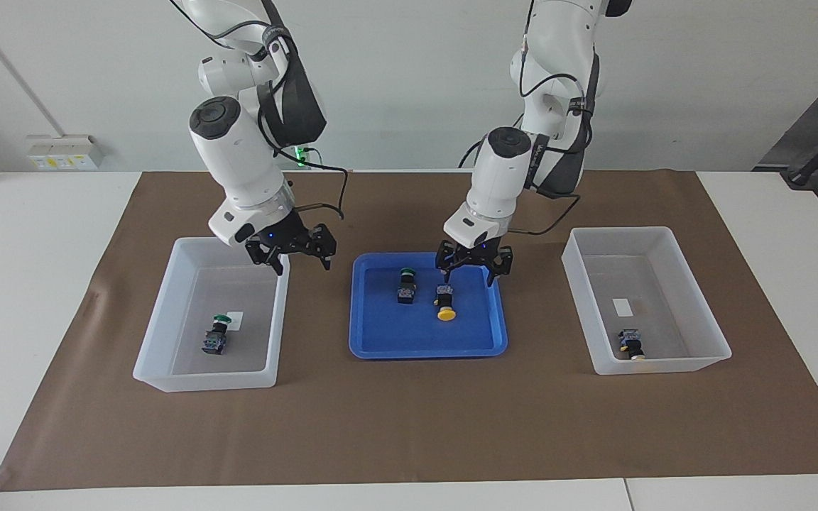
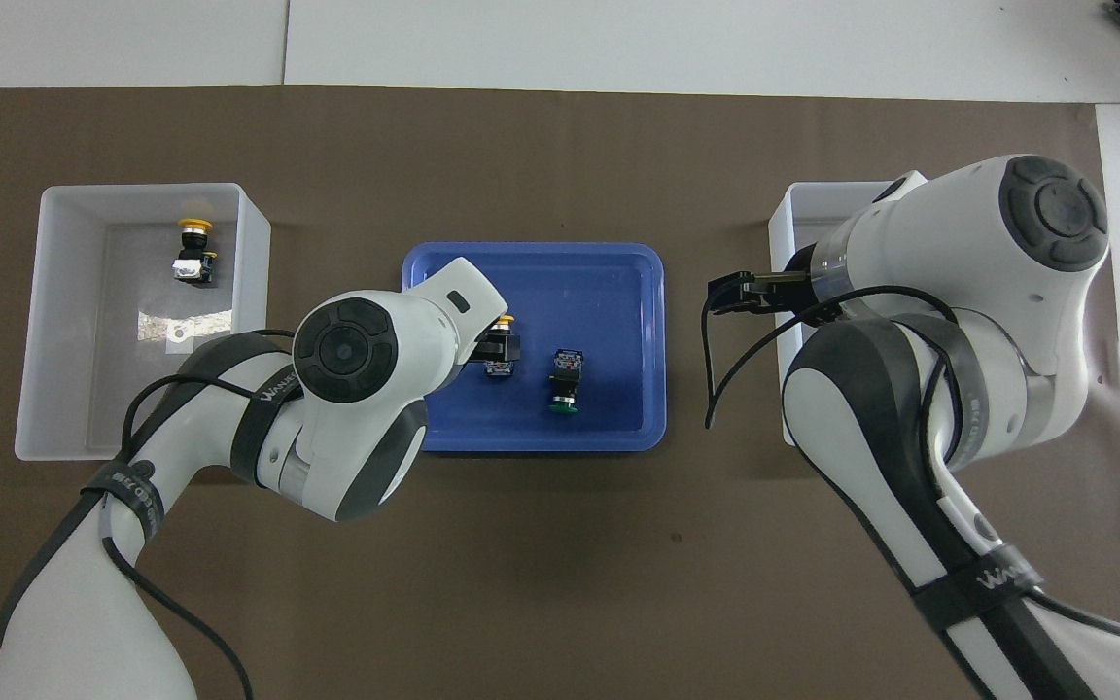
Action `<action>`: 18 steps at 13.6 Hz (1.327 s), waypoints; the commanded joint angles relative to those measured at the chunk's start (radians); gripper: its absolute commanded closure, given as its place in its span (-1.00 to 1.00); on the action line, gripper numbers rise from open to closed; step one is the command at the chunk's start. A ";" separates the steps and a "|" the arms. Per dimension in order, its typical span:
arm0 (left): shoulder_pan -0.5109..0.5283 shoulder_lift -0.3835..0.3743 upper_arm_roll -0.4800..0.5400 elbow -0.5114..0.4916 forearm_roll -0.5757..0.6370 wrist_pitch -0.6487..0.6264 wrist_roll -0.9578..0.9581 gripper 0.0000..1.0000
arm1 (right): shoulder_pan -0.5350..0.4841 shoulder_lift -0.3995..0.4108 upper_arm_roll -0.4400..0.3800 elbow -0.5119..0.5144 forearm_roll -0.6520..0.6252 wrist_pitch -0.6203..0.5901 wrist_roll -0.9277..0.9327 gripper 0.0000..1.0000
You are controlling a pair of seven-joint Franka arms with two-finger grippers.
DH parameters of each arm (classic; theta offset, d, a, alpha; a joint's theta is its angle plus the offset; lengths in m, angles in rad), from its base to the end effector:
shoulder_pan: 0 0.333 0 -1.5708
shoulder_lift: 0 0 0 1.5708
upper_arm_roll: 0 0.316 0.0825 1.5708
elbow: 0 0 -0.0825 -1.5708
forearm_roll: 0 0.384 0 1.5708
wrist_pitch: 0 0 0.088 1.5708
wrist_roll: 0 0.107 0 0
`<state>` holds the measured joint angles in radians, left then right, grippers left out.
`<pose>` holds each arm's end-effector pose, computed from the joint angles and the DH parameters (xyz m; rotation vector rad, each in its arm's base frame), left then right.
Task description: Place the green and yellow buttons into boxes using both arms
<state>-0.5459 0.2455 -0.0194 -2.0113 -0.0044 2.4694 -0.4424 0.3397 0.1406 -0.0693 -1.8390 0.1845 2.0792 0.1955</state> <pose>0.5194 -0.3289 0.3541 3.0144 -0.1791 0.2766 0.5845 0.1734 0.4606 -2.9655 0.0087 -0.0911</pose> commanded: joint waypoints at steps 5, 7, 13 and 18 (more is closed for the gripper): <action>-0.052 0.089 0.016 -0.009 0.011 0.106 -0.082 -0.35 | 0.053 0.007 0.005 -0.028 -0.016 0.033 0.080 -1.00; -0.055 0.086 0.016 -0.010 0.011 0.092 -0.093 0.50 | 0.076 0.011 0.005 -0.034 -0.016 0.064 0.117 -1.00; 0.000 -0.044 0.027 0.002 0.011 -0.024 -0.081 1.00 | 0.139 0.040 0.005 -0.049 -0.014 0.134 0.205 -1.00; 0.177 -0.155 0.027 0.003 0.011 -0.153 0.045 1.00 | 0.229 0.147 0.005 -0.048 0.001 0.301 0.287 -1.00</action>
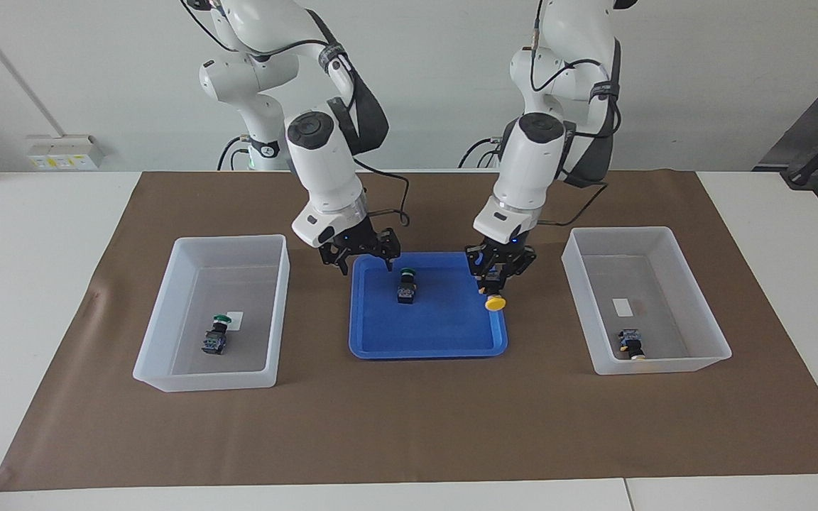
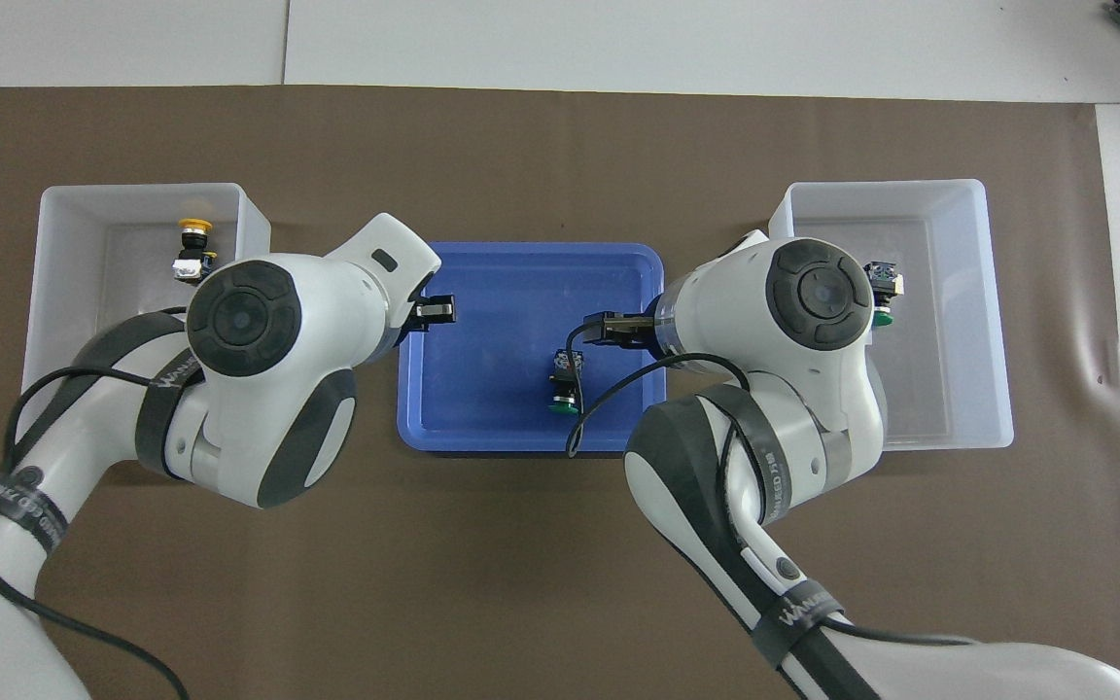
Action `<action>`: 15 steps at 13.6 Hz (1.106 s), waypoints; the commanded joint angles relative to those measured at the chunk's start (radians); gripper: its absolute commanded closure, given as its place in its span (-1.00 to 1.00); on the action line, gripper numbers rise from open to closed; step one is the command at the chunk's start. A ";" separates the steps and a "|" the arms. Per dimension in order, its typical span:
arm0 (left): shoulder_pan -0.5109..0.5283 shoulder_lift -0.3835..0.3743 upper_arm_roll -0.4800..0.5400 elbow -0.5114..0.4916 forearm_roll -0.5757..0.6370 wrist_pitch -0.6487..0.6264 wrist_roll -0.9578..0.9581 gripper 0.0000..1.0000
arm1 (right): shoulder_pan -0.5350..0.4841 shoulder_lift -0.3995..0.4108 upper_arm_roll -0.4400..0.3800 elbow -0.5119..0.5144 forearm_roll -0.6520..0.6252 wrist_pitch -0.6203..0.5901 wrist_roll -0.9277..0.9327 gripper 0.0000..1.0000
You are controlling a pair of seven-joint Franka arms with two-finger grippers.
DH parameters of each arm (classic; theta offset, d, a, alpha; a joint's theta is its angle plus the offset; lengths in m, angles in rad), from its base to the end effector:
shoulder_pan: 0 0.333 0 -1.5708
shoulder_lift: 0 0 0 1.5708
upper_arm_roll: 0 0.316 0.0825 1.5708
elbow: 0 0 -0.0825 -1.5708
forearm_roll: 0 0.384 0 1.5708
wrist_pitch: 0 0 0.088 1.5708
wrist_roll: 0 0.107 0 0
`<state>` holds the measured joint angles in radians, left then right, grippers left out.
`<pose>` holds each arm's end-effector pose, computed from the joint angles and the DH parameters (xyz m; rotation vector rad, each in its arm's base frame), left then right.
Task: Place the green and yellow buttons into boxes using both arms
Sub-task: 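Carry the yellow button to its box while the right gripper carries green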
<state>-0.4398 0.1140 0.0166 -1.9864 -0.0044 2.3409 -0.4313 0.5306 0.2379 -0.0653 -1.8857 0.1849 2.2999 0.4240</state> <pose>0.5487 -0.2475 0.4318 3.0225 0.0158 0.3314 0.5606 0.2883 0.3999 -2.9398 0.0979 -0.1512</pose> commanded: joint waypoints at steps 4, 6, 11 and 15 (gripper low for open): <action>0.228 -0.021 -0.009 0.000 0.012 -0.014 0.133 1.00 | 0.116 0.148 -0.001 0.002 -0.016 0.200 0.110 -1.00; 0.314 -0.011 -0.010 0.003 0.009 0.020 0.263 1.00 | 0.140 0.185 -0.001 -0.006 -0.059 0.220 0.113 -1.00; 0.449 0.056 -0.010 -0.008 0.003 0.150 0.474 1.00 | 0.134 0.185 -0.001 -0.016 -0.088 0.214 0.113 -0.05; 0.493 0.143 -0.010 -0.002 0.003 0.255 0.508 1.00 | 0.128 0.184 -0.001 -0.004 -0.088 0.191 0.147 1.00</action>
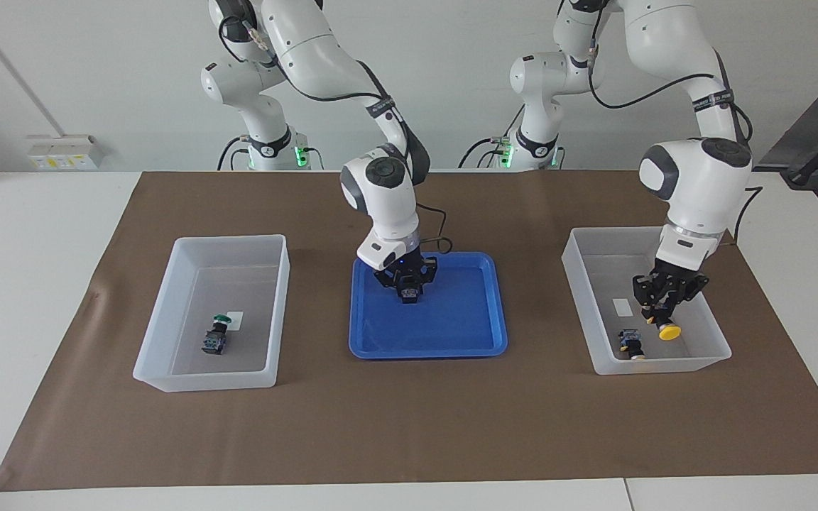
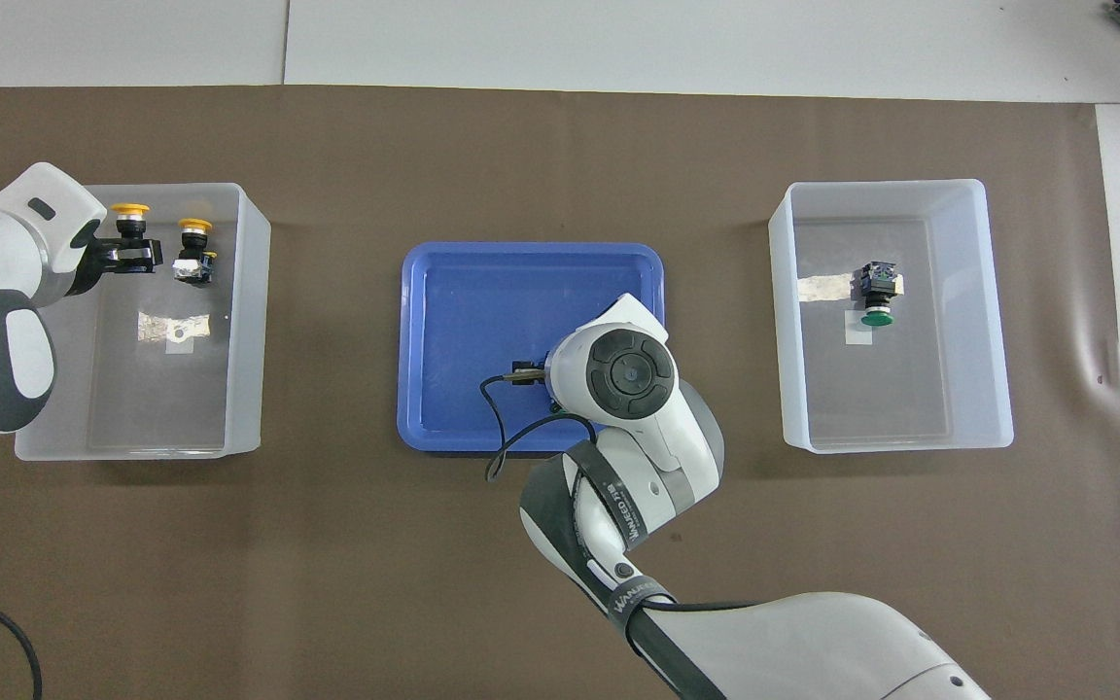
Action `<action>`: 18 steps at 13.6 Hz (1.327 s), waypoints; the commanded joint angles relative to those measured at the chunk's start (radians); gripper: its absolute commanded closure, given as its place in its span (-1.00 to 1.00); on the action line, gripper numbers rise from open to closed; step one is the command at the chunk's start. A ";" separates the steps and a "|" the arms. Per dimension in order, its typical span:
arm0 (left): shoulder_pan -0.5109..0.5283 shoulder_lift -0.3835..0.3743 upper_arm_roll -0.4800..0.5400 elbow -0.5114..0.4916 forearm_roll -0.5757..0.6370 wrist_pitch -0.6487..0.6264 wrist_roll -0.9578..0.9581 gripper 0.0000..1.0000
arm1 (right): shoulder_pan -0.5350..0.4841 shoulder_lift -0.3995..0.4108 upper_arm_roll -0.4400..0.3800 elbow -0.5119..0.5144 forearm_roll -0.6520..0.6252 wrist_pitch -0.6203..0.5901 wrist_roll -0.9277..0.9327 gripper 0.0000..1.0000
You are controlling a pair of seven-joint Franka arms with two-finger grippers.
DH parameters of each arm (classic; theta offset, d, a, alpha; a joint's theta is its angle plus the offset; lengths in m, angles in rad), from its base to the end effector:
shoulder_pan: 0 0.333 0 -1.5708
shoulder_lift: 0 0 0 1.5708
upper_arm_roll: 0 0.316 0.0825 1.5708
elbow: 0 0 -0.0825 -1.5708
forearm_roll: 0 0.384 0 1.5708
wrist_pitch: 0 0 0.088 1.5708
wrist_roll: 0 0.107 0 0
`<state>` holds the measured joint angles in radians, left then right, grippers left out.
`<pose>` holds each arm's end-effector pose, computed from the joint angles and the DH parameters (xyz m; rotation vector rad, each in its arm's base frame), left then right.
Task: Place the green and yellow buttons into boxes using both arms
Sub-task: 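Carry the yellow button to its box while the right gripper carries green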
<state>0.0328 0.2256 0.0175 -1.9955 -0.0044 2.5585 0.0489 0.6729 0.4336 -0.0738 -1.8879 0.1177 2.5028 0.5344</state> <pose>0.6244 0.0310 0.3839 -3.0799 -0.0055 -0.5239 0.5359 0.3689 0.2948 -2.9962 0.0206 -0.1933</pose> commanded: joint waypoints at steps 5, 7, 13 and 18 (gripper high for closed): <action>0.024 0.104 -0.011 0.018 0.004 0.127 0.038 1.00 | -0.134 -0.148 0.000 0.105 -0.018 -0.253 0.013 1.00; 0.019 0.121 -0.011 0.017 0.006 0.175 0.039 1.00 | -0.220 -0.209 -0.003 0.133 -0.018 -0.344 -0.084 1.00; 0.018 0.138 -0.010 0.014 0.004 0.220 0.037 -1.00 | -0.495 -0.289 -0.001 0.038 -0.018 -0.401 -0.494 1.00; 0.010 0.083 -0.011 0.006 0.004 0.148 0.029 -1.00 | -0.593 -0.303 -0.001 -0.195 -0.013 -0.199 -0.619 1.00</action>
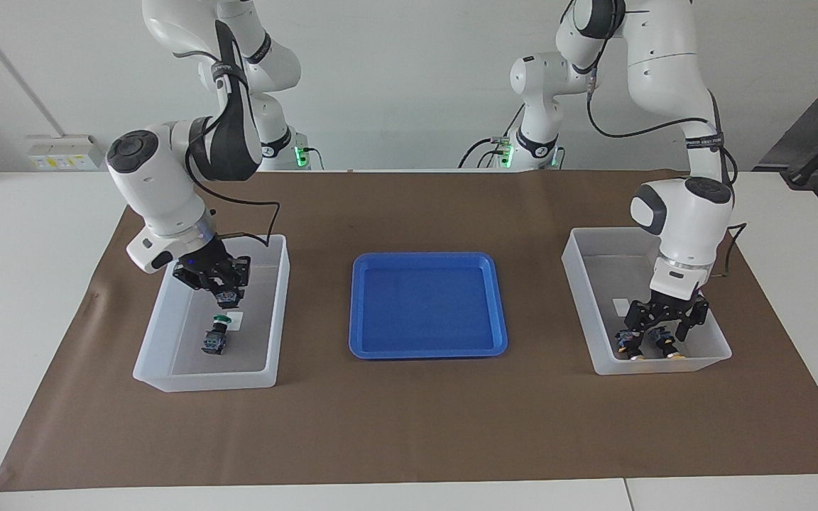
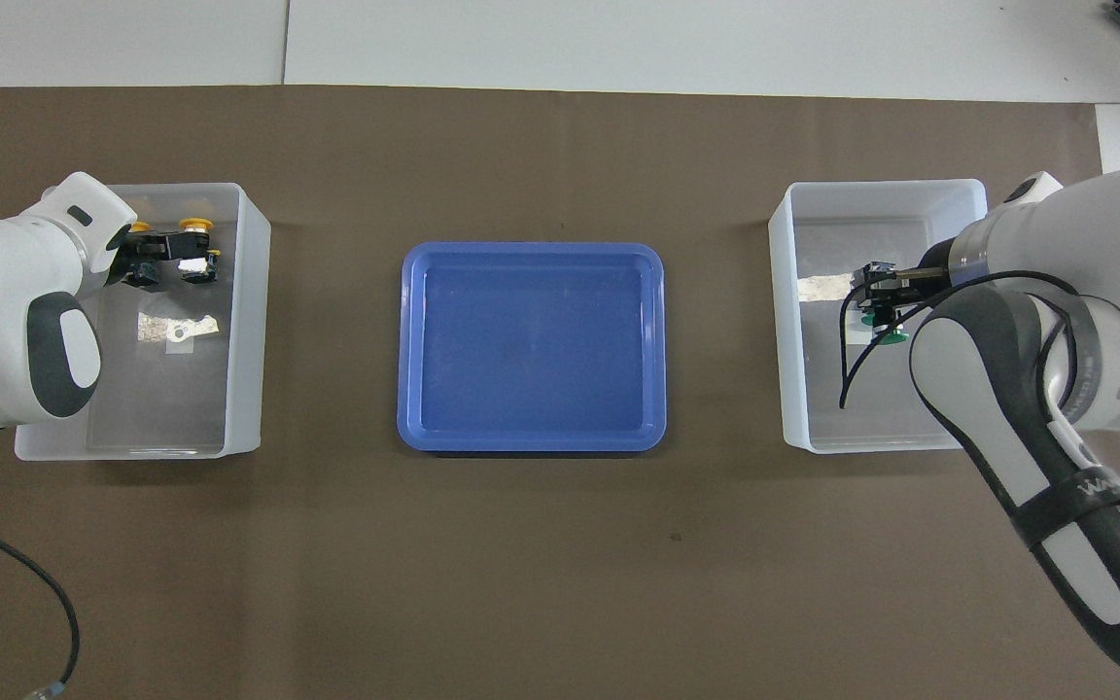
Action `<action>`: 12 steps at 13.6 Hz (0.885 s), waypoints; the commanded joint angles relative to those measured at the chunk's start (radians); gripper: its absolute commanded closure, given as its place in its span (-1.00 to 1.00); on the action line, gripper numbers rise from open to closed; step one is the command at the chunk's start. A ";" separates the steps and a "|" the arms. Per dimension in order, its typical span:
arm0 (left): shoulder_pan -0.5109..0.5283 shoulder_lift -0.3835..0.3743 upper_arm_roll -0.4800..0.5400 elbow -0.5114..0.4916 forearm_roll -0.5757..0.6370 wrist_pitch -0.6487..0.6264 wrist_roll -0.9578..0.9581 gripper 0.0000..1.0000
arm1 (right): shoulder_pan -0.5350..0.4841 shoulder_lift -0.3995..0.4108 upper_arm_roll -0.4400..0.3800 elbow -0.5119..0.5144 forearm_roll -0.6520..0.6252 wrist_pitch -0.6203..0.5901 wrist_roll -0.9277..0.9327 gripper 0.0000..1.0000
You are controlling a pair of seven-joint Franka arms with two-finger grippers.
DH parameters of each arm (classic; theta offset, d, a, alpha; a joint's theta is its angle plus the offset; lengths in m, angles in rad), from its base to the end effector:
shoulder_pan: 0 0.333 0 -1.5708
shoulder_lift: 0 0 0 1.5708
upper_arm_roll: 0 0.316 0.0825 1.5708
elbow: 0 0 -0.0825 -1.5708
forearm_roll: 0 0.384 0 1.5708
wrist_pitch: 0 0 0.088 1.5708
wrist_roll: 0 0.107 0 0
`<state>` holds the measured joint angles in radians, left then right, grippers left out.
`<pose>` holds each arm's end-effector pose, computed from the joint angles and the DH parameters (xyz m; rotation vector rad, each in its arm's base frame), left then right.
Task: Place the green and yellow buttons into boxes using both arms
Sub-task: 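Carry the yellow button to its box while the right gripper carries green, then lower and release both buttons into the boxes with both grippers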
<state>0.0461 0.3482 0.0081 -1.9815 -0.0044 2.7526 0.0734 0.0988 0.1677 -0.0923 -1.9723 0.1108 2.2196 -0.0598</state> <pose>0.6440 0.0348 0.3361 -3.0455 0.0252 -0.6524 0.5982 0.0092 0.3942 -3.0656 -0.0073 -0.1268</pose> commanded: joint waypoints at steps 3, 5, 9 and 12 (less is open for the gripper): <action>-0.029 -0.136 0.000 -0.010 0.004 -0.261 0.005 -1.00 | -0.021 -0.037 0.017 -0.189 0.004 0.164 -0.029 1.00; -0.061 -0.213 0.000 -0.022 0.004 -0.387 0.003 -1.00 | -0.021 -0.030 0.019 -0.198 0.006 0.182 -0.031 1.00; -0.161 -0.339 0.000 -0.023 0.004 -0.566 -0.075 -1.00 | -0.021 -0.001 0.019 -0.211 0.006 0.250 -0.029 0.64; -0.192 -0.420 -0.003 -0.005 0.004 -0.622 -0.089 -1.00 | -0.021 -0.001 0.019 -0.212 0.006 0.250 -0.025 0.49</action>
<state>-0.1302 -0.0039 -0.0080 -1.9746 -0.0046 2.1701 -0.0042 0.0921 0.1727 -0.0861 -2.1713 0.1113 2.4483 -0.0684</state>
